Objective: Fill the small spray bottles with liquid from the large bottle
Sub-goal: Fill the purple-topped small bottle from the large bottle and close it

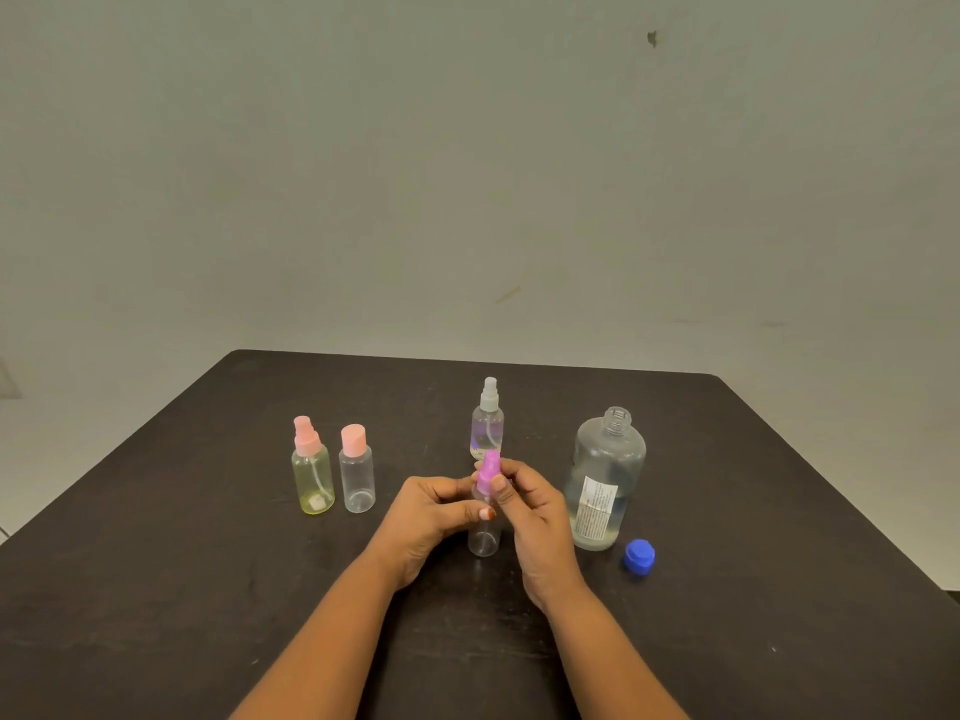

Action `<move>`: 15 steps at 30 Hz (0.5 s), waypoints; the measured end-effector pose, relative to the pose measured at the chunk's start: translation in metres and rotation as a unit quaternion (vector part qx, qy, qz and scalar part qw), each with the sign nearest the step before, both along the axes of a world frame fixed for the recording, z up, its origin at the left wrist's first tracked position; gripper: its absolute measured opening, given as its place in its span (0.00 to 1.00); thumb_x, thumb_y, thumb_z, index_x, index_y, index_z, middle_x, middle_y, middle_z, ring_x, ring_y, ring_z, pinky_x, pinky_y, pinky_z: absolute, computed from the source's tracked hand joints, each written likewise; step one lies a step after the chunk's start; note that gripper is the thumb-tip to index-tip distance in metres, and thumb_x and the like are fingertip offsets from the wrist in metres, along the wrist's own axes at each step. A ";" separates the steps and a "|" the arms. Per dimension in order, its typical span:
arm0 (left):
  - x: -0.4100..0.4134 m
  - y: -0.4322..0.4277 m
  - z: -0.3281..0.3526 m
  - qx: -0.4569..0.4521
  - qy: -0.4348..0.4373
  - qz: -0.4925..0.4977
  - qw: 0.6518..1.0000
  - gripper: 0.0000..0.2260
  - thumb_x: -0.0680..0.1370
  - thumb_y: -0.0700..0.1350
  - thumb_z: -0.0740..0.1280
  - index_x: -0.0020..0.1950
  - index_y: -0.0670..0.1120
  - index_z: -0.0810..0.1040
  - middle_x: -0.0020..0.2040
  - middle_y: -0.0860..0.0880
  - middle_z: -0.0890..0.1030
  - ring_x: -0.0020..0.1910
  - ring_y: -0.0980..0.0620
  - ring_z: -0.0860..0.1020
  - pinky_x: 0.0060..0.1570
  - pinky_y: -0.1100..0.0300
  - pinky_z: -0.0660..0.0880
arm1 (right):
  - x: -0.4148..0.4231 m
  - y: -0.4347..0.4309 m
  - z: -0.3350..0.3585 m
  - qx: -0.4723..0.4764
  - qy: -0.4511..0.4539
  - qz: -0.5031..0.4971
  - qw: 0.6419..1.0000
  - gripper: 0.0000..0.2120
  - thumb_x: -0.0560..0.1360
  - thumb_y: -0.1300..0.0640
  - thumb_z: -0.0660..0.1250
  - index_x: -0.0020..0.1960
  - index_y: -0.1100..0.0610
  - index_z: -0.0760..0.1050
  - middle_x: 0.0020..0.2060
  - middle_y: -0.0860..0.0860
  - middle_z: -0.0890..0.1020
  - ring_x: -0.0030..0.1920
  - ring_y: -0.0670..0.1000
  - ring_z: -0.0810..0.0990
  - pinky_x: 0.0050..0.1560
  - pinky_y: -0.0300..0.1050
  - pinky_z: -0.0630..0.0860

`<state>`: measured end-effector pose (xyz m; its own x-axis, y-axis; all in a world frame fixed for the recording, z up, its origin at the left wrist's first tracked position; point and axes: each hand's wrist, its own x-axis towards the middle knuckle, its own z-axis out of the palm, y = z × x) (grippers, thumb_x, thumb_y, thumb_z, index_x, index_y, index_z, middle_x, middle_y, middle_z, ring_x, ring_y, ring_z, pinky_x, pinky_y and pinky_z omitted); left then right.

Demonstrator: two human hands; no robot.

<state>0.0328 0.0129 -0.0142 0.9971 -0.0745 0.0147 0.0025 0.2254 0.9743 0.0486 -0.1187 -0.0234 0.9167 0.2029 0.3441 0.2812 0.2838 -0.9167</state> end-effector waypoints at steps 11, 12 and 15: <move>-0.003 -0.002 -0.001 -0.004 -0.017 0.006 1.000 0.10 0.69 0.31 0.70 0.48 0.39 0.83 0.49 0.40 0.84 0.53 0.44 0.82 0.55 0.54 0.78 | 0.002 0.002 0.002 -0.024 -0.013 -0.023 0.999 0.09 0.72 0.67 0.69 0.51 0.63 0.74 0.38 0.50 0.80 0.38 0.42 0.79 0.39 0.36 0.76; -0.003 -0.002 -0.001 -0.003 -0.015 0.006 1.000 0.10 0.69 0.32 0.70 0.48 0.39 0.83 0.49 0.40 0.84 0.53 0.44 0.81 0.56 0.54 0.77 | 0.001 0.001 0.001 -0.022 -0.019 -0.019 0.999 0.08 0.73 0.66 0.67 0.52 0.64 0.74 0.38 0.50 0.81 0.38 0.42 0.79 0.39 0.35 0.76; -0.002 -0.002 -0.002 0.002 -0.007 0.013 1.000 0.10 0.69 0.31 0.69 0.48 0.39 0.83 0.49 0.41 0.84 0.53 0.46 0.82 0.56 0.54 0.77 | -0.001 -0.002 0.001 -0.027 -0.023 -0.004 0.999 0.08 0.76 0.62 0.64 0.54 0.63 0.76 0.40 0.52 0.82 0.42 0.45 0.80 0.43 0.37 0.76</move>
